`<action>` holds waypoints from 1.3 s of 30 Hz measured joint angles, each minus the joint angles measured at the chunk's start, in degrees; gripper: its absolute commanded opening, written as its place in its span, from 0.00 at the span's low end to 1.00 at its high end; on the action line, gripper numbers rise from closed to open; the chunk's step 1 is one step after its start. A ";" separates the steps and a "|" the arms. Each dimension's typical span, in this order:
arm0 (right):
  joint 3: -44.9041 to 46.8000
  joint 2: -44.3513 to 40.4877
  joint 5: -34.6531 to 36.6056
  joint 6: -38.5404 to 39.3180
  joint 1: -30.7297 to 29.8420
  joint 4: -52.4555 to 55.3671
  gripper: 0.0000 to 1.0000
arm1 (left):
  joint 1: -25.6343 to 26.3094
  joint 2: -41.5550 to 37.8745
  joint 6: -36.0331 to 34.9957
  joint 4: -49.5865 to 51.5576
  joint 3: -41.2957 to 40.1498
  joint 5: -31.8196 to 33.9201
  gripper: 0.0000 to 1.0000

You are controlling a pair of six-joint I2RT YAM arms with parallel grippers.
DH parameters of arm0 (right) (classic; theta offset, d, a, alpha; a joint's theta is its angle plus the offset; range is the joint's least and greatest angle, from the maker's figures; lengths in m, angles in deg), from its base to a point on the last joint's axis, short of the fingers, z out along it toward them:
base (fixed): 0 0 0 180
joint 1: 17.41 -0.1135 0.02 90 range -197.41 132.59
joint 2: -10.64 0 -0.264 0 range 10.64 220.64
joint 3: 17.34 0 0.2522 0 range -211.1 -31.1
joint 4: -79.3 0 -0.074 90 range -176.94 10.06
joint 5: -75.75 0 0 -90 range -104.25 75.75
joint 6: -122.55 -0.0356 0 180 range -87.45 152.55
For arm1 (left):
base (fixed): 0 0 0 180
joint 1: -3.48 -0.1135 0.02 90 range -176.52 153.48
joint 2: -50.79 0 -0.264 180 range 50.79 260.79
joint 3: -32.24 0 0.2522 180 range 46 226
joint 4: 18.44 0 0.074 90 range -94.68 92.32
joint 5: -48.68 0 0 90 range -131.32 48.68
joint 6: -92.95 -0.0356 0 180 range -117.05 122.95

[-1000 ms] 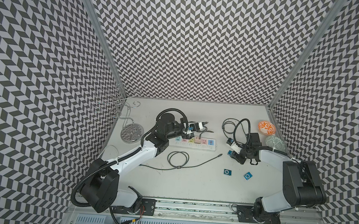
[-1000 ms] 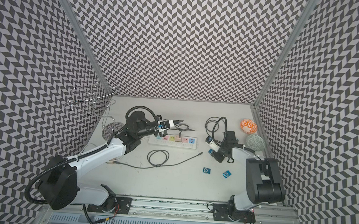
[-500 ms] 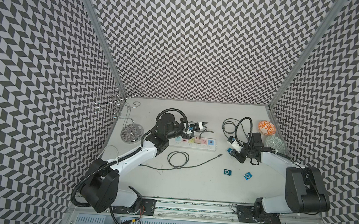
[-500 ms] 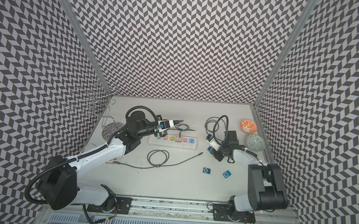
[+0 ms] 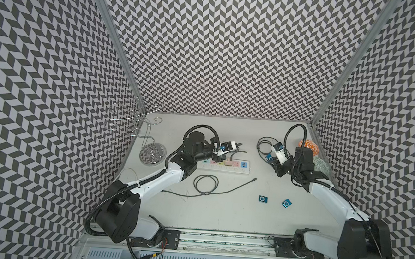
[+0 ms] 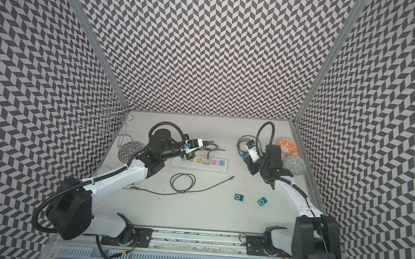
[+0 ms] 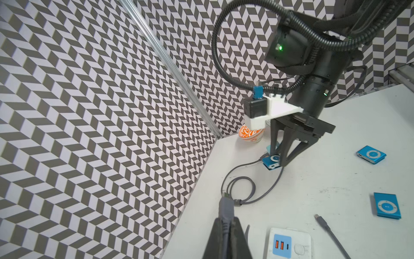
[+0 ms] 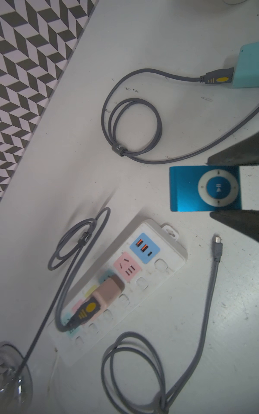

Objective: Charge mp3
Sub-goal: Pick up the MP3 player from the center of the board, then insert the charging cable into the MP3 player.

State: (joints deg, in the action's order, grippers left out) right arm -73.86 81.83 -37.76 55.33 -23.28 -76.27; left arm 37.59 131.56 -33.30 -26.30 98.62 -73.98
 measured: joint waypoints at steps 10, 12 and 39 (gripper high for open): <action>-4.85 -2.01 -0.44 -9.31 -6.25 0.63 0.11 | 5.07 2.56 5.40 -1.36 0.87 2.95 0.00; -4.13 -4.37 0.28 -11.34 -7.87 0.52 0.11 | 5.31 2.84 6.71 -2.51 0.87 4.42 0.00; 0.55 -16.44 10.51 -18.10 -17.29 -8.33 0.12 | 10.99 3.52 12.00 -10.08 -0.87 13.99 0.00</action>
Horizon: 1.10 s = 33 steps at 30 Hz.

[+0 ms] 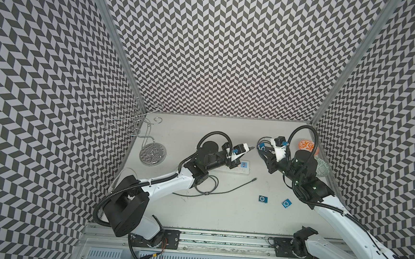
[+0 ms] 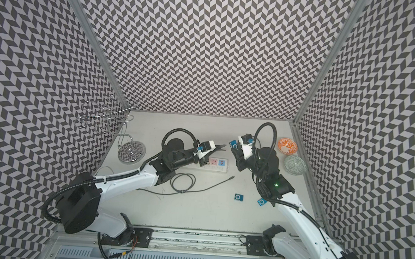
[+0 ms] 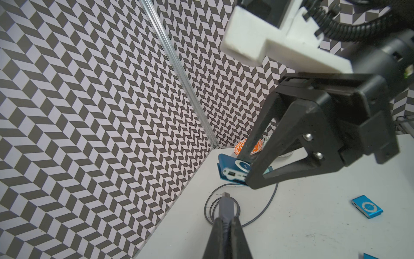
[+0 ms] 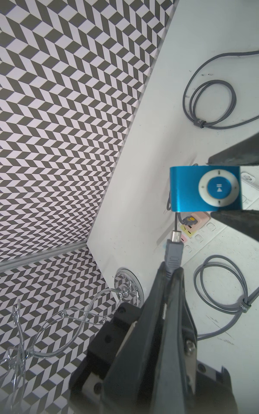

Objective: Charge mp3
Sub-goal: Insert the charging cable into the MP3 player.

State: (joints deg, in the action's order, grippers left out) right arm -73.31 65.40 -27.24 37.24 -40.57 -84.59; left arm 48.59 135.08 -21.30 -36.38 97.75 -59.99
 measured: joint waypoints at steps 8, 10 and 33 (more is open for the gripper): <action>0.00 0.00 0.13 0.00 -0.83 -0.09 0.12 | 1.07 0.00 0.55 -1.31 0.00 0.50 0.00; 0.00 0.00 0.13 0.00 -0.96 -0.09 0.12 | 1.18 0.00 0.63 -1.51 0.00 0.52 0.00; -0.61 0.09 -0.07 1.64 -1.57 0.87 0.12 | 1.75 1.55 0.50 -3.04 0.00 2.29 0.00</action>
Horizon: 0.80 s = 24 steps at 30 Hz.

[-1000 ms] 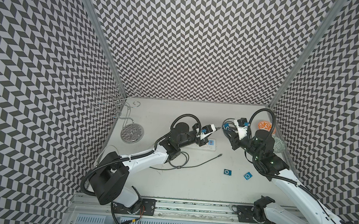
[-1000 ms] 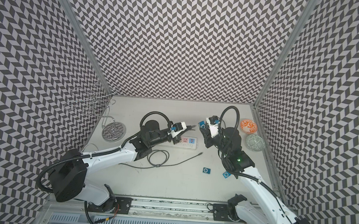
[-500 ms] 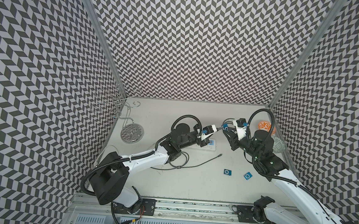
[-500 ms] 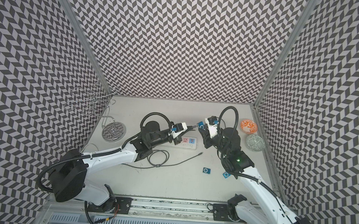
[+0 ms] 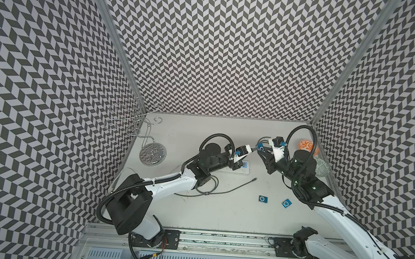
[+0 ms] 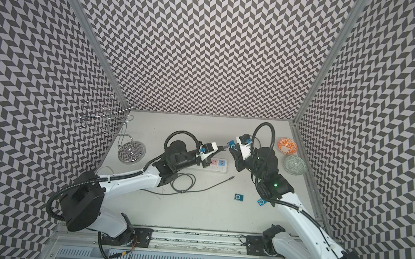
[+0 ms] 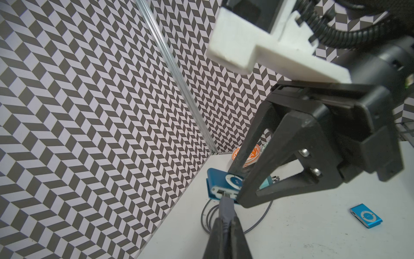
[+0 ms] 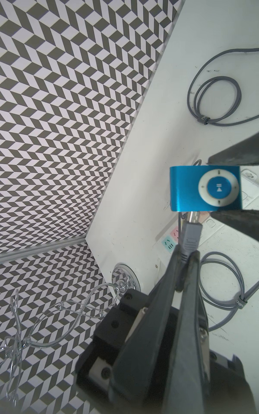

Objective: Charge mp3
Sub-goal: Insert the charging cable into the MP3 player.

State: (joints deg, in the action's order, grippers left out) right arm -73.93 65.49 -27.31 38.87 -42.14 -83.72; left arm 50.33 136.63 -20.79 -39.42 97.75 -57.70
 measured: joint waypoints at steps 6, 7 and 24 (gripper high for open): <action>-0.09 0.20 -0.22 0.26 0.00 0.20 0.12 | 0.17 0.00 -0.31 -0.42 0.00 1.29 0.00; -0.09 0.26 -0.22 0.28 0.00 0.20 0.12 | 0.26 0.00 -0.42 -0.42 0.00 1.55 0.00; -0.98 1.11 3.50 -0.55 -0.90 1.51 0.11 | 3.06 2.56 -3.67 -1.51 1.31 8.26 0.00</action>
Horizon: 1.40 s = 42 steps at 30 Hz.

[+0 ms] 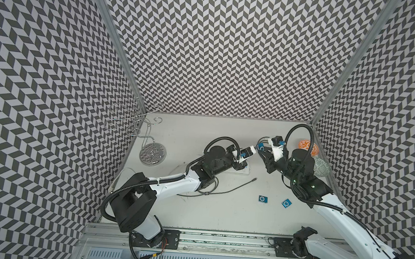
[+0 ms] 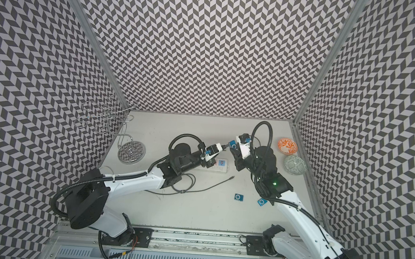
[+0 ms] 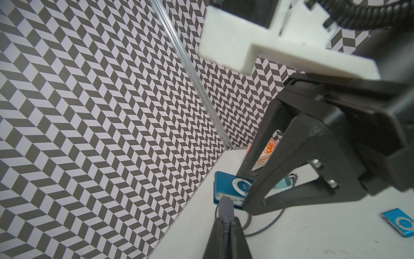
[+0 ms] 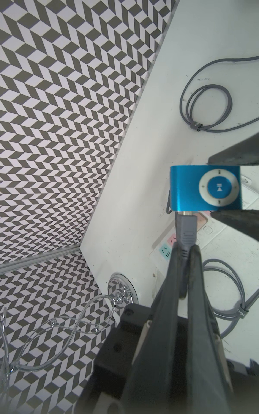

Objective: Charge mp3
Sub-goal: Insert the charging cable into the MP3 player.

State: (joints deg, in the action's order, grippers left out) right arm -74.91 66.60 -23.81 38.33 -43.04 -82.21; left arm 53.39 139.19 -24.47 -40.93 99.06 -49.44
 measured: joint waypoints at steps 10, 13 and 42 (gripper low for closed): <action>-0.76 0.55 5.25 -2.34 -1.79 -0.37 0.08 | -0.02 1.92 -1.68 -0.57 2.21 0.52 0.00; -0.81 1.16 7.91 -2.47 -2.89 -0.44 0.08 | -0.07 2.62 -1.99 -0.57 2.49 0.59 0.00; -10.58 14.10 19.17 -2.45 -6.12 -3.50 0.12 | -9.40 8.61 1.86 1.11 10.47 -8.50 0.19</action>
State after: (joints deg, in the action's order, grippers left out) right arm -85.49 80.70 -4.64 35.88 -49.16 -85.71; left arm 44.00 147.80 -22.61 -39.81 109.53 -57.94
